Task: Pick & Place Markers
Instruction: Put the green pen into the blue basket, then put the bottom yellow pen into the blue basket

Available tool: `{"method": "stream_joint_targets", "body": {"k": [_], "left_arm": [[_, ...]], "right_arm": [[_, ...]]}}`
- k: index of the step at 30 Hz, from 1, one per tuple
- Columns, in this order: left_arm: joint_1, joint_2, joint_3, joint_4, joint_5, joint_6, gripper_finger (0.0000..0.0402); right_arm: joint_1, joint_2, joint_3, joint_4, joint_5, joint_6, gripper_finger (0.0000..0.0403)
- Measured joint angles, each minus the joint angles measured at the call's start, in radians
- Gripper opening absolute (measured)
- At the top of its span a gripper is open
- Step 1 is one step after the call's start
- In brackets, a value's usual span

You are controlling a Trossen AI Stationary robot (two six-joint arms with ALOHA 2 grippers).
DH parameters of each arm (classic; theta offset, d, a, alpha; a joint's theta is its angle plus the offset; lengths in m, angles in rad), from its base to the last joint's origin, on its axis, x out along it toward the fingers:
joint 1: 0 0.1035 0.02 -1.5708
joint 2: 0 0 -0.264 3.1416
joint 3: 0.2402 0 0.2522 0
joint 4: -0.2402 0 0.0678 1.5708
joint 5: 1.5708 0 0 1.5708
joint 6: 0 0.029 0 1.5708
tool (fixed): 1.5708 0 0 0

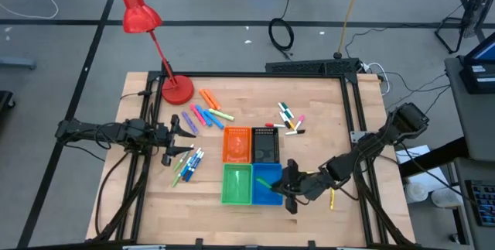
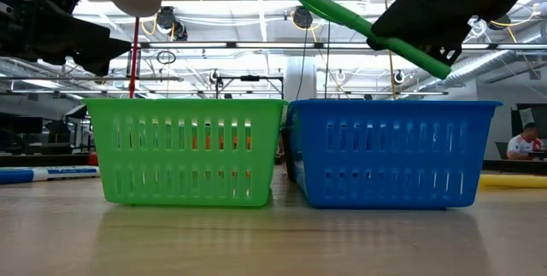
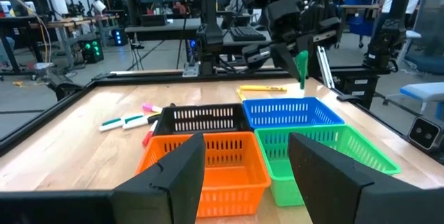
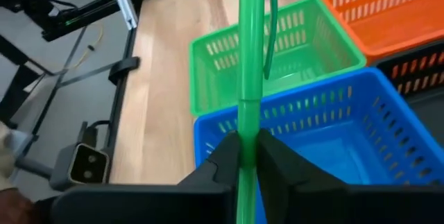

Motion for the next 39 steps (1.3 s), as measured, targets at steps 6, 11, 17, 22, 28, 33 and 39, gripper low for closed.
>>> {"method": "stream_joint_targets", "body": {"k": [6,11,17,22,28,33,39], "left_arm": [[0.0,0.0,0.0,0.0,0.0,0.0,0.0212],[0.0,0.0,0.0,0.0,0.0,0.0,0.0212],[0.0,0.0,0.0,0.0,0.0,0.0,0.0212],[0.0,0.0,0.0,0.0,0.0,0.0,0.0212],[0.0,0.0,0.0,0.0,0.0,0.0,0.0212],[0.0,0.0,0.0,0.0,0.0,0.0,0.0212],[0.0,0.0,0.0,0.0,0.0,0.0,0.0212]], "right_arm": [[0.0,0.0,0.0,-0.003,0.007,-0.007,0.0048],[0.0,0.0,0.0,-0.004,0.007,-0.008,0.0063],[0.0,0.0,-0.002,-0.008,0.007,-0.014,0.0084],[0.0,0.0,-0.002,0.017,0.003,-0.092,0.0106],[0.024,-0.069,-0.002,-0.017,-0.07,-0.272,0.0139],[0.049,-0.185,-0.002,-0.377,-0.011,-0.177,0.0164],[0.08,-0.271,-0.002,-0.925,-0.19,0.478,0.0168]]}}
